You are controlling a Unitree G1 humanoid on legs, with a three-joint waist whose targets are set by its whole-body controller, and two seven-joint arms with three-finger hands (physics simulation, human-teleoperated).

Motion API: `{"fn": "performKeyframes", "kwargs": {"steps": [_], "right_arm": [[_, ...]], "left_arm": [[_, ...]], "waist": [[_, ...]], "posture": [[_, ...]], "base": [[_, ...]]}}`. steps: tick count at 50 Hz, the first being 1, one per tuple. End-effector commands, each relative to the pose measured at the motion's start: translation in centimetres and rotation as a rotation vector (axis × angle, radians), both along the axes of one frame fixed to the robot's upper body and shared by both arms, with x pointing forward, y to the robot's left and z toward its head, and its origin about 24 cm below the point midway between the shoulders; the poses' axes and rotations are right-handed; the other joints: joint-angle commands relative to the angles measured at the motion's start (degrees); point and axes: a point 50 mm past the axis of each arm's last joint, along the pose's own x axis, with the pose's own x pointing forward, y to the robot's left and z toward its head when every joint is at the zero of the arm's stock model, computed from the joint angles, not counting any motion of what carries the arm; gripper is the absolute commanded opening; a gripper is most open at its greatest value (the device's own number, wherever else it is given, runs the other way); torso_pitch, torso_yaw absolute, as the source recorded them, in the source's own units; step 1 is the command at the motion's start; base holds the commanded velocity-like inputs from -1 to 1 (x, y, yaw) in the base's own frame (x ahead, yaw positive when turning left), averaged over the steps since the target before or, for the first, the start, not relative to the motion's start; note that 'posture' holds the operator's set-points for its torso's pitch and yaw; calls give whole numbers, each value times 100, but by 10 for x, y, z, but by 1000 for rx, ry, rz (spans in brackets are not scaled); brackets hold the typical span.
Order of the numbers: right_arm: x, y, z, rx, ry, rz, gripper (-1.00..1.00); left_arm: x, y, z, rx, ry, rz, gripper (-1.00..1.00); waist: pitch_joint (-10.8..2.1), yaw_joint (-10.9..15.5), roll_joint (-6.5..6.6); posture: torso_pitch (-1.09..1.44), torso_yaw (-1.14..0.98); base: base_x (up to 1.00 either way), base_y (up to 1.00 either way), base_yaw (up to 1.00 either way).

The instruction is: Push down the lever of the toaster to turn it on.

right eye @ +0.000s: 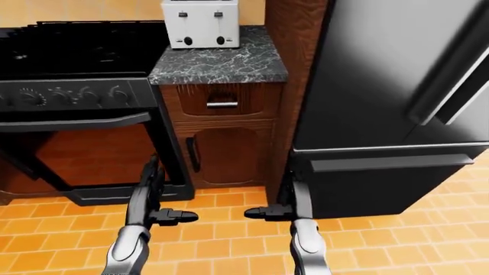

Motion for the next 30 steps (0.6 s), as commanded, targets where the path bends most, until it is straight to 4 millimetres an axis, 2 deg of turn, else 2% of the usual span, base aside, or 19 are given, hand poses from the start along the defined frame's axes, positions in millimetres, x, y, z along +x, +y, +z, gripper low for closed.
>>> {"fn": "performKeyframes", "kwargs": {"steps": [1,3,4,7,11,13,14,15,16,17,21,22,23,28,30], "right_arm": [[4,-1,12,-7,-68,0,100],[4,-1,13,-7,-68,-1,100],[4,-1,13,-7,-68,-1,100],[4,-1,13,-8,-69,-1,100],[3,-1,13,-8,-70,-1,100],[3,-1,14,-8,-70,-1,100],[3,-1,14,-8,-70,-2,100],[3,-1,14,-8,-70,-1,100],[3,-1,14,-8,-69,-1,100],[3,-1,14,-8,-70,-2,100],[4,-2,13,-11,-71,-1,100],[4,-1,13,-14,-70,0,100],[4,-1,13,-15,-71,0,100],[4,-2,13,-17,-74,0,100],[5,-2,12,-19,-73,1,100]], "left_arm": [[5,-2,13,-1,-77,-8,100],[5,-2,12,-1,-76,-9,100],[5,-1,12,-2,-77,-9,100],[5,-2,13,-2,-77,-10,100],[4,-2,12,-1,-77,-10,100],[4,-2,13,-2,-77,-10,100],[4,-2,13,-2,-77,-10,100],[4,-2,13,-2,-77,-10,100],[4,-2,13,-2,-77,-10,100],[4,-2,12,-3,-78,-10,100],[4,-2,13,-3,-79,-9,100],[4,-2,14,-3,-79,-9,100],[4,-2,14,-3,-79,-8,100],[5,-1,12,-9,-83,-4,100],[3,-1,15,-11,-85,-2,100]], "waist": [[-101,-22,-110],[-87,-85,47],[-84,-49,-15],[-142,-54,51],[-58,-54,306],[-70,-63,558],[-123,-62,759],[-197,-21,1025],[-108,16,661],[-97,3,749],[-129,38,538],[-114,40,527],[-35,45,490],[-43,83,371],[-45,116,279]], "posture": [[0,0],[0,0],[0,0],[0,0],[0,0],[0,0],[0,0],[0,0],[0,0],[0,0],[0,0],[0,0],[0,0],[0,0],[0,0]], "base": [[0,27,0],[0,27,0],[0,26,0],[0,27,0],[0,27,0],[0,26,0],[0,27,0],[0,27,0],[0,27,0],[0,26,0],[0,22,0],[0,8,0],[0,1,0],[0,0,0],[0,0,0]]}}
